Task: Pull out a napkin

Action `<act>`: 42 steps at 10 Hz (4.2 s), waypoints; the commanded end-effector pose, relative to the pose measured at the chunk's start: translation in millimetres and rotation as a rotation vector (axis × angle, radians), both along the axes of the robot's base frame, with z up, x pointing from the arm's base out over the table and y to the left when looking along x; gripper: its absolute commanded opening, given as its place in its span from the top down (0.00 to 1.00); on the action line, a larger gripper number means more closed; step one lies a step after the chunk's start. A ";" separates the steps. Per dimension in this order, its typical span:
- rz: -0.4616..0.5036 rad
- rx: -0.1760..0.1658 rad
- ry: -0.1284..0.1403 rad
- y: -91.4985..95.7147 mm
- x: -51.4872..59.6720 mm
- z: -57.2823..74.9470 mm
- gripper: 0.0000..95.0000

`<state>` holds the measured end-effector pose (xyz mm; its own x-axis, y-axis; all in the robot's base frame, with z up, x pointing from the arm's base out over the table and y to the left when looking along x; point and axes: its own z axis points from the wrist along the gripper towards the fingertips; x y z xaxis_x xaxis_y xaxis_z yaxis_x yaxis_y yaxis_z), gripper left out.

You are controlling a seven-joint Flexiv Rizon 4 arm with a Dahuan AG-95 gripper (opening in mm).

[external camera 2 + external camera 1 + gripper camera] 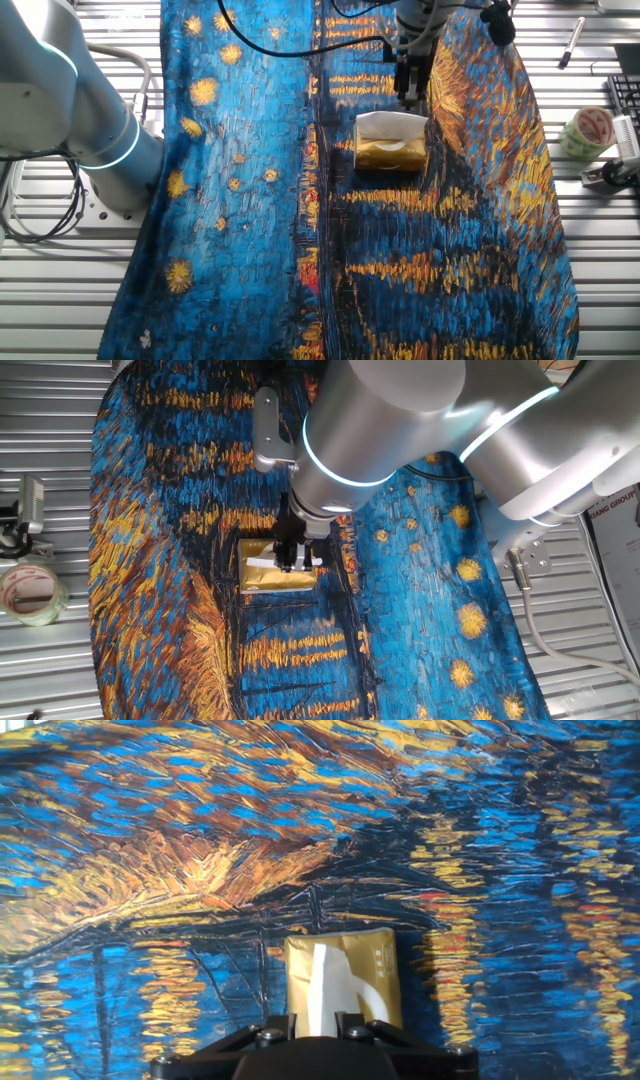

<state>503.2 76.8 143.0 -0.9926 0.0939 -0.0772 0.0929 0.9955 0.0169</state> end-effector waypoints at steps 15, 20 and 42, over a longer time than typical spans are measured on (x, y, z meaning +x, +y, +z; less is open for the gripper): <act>-0.005 0.011 -0.044 -0.4 -3.0 -35.3 0.80; -0.002 0.012 -0.053 -0.1 -3.4 -41.6 0.80; -0.018 0.028 -0.047 0.1 -5.0 -37.2 1.00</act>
